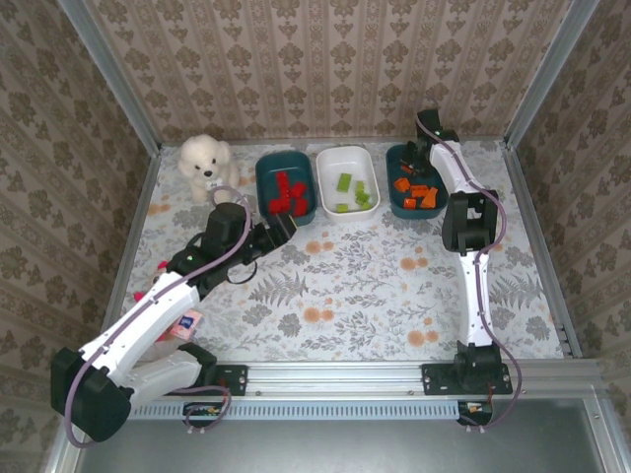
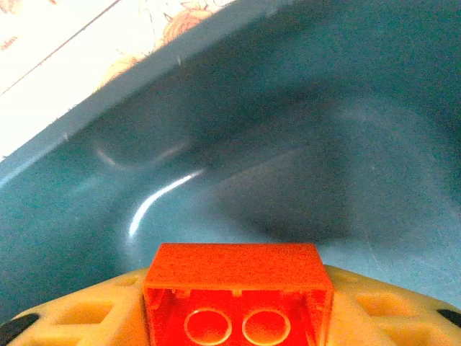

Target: Sort the legos into containers by color

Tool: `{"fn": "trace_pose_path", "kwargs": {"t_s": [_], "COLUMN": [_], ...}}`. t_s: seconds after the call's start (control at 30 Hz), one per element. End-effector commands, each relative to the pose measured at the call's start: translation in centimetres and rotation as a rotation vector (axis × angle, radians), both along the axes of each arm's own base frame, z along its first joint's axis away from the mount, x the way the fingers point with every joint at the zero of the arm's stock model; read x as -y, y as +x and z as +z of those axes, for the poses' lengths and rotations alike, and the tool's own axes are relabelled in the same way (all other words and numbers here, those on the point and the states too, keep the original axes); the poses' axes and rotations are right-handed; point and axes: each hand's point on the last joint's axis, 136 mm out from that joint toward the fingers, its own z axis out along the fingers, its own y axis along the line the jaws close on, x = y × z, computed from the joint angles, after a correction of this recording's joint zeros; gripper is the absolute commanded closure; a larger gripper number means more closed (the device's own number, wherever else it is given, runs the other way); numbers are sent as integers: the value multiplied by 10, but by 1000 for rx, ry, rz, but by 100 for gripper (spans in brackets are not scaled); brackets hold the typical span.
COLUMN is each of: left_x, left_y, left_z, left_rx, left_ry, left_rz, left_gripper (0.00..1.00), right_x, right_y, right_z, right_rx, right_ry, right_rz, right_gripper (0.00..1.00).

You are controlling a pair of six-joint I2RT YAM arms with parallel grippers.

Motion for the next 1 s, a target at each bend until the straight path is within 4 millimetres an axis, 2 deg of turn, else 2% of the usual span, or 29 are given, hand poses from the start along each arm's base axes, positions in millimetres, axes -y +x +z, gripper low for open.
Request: {"fn": "trace_pose_path", "kwargs": {"t_s": [0.0, 0.1, 0.2, 0.33, 0.47, 0.5, 0.57, 0.7, 0.77, 0.8, 0.87, 0.93, 0.97], "left_x": [2, 7, 10, 6, -8, -11, -20, -38, -53, -62, -78, -95, -108], "left_y": [4, 8, 11, 12, 11, 10, 7, -4, -11, -15, -19, -19, -18], "left_z": [3, 5, 7, 9, 3, 1, -5, -22, -30, -33, -36, -35, -35], "left_rx": [-8, -9, -9, -7, -32, -36, -61, -114, -146, -154, -145, -105, -88], "left_ry": [-2, 2, 3, 24, 63, 74, 104, 177, 235, 271, 348, 441, 507], "left_rz": [18, 6, -8, -1, 22, 23, 33, 39, 76, 98, 127, 153, 183], "left_gripper": [19, 19, 19, 19, 19, 19, 18, 18, 0, 0, 0, 0, 0], "right_x": [-10, -10, -11, -14, -33, -38, -50, -81, -88, -86, -76, -48, -25], "right_y": [-7, -9, -6, -7, -32, -46, -75, -155, -194, -217, -248, -276, -290], "right_z": [-10, -4, 24, 85, 154, 168, 191, 201, 194, 185, 179, 170, 166], "right_rx": [-51, -50, 2, 111, 270, 304, 383, 442, 414, 379, 346, 319, 300], "right_ry": [29, 27, 24, 0, -28, -44, -78, -68, -46, -39, -44, -127, -207], "right_rz": [19, 23, 36, 49, 83, 90, 113, 184, 205, 205, 196, 128, 49], "right_gripper": [39, 30, 27, 27, 26, 24, 0, 0, 0, 0, 0, 0, 0]}}
